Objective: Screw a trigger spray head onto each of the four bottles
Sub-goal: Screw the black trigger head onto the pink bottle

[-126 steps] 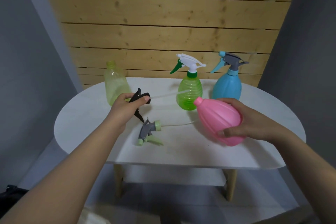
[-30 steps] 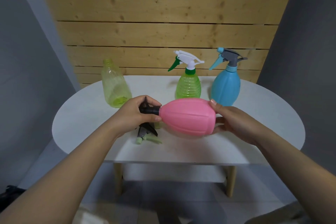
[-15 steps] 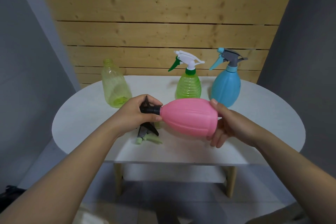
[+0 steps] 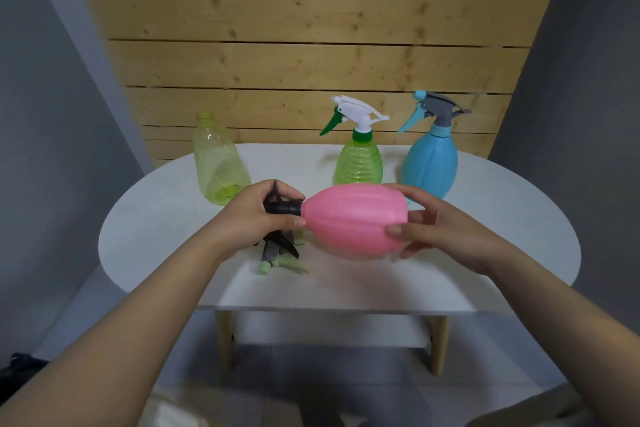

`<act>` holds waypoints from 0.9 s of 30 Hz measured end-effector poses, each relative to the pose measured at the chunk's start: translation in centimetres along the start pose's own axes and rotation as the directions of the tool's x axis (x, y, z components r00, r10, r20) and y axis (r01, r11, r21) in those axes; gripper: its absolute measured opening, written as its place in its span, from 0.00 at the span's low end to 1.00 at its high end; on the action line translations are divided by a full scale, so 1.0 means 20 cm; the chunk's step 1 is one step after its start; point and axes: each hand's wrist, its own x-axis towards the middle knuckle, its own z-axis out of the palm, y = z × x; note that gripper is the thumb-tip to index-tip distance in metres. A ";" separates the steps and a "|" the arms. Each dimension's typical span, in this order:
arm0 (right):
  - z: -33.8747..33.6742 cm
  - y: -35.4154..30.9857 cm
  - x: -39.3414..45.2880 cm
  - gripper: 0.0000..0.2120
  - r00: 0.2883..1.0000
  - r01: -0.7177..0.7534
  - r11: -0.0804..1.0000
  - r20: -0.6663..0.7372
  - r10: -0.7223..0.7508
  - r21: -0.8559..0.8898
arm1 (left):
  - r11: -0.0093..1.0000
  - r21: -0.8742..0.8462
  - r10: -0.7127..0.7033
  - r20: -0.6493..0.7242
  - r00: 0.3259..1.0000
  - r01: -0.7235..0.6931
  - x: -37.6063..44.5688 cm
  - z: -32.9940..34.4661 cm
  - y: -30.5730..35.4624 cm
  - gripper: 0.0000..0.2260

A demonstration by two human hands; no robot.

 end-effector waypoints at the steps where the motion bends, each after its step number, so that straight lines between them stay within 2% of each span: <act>1: 0.01 0.00 0.00 0.26 1.000 -0.007 1.000 -0.016 0.007 0.006 | 1.000 0.006 0.010 0.007 1.000 -0.010 0.00 0.00 0.00 0.13; 2: 0.02 0.00 0.00 0.24 0.999 -0.019 1.000 -0.034 0.020 0.009 | 1.000 0.011 0.015 0.017 1.000 -0.016 -0.01 0.00 0.00 0.12; 4: 0.01 0.00 0.00 0.26 0.997 -0.048 0.999 -0.053 0.048 0.002 | 1.000 0.014 0.019 0.038 0.999 -0.020 -0.01 0.00 0.01 0.12; 7: 0.01 0.00 0.00 0.28 0.999 -0.052 0.998 -0.006 0.053 0.041 | 1.000 -0.010 0.024 0.031 0.999 -0.024 -0.01 0.00 0.01 0.12; 10: 0.01 0.00 0.00 0.25 1.000 -0.008 0.988 -0.019 0.011 0.154 | 0.998 -0.059 0.019 0.041 0.999 -0.017 0.00 0.01 0.01 0.12; 14: 0.01 -0.02 0.02 0.21 0.998 -0.029 0.979 -0.042 0.038 0.201 | 0.996 -0.065 0.067 0.068 0.995 -0.062 -0.01 0.02 0.02 0.11; 18: 0.03 -0.03 0.02 0.25 0.997 -0.075 0.975 -0.018 0.081 0.210 | 0.994 -0.032 0.110 0.077 0.991 -0.108 -0.01 0.01 0.03 0.11; 21: 0.03 -0.02 0.02 0.24 0.992 -0.122 0.961 0.002 0.126 0.250 | 0.991 0.015 0.133 0.084 0.988 -0.135 -0.01 0.00 0.03 0.12; 24: 0.03 -0.02 0.02 0.26 0.986 -0.160 0.929 0.009 0.167 0.334 | 0.989 0.034 0.143 0.048 0.989 -0.145 -0.01 0.01 0.03 0.13; 27: 0.04 -0.03 0.01 0.33 0.983 -0.140 0.894 -0.051 0.178 0.425 | 0.990 -0.007 0.140 -0.113 0.984 -0.141 0.01 0.03 0.03 0.14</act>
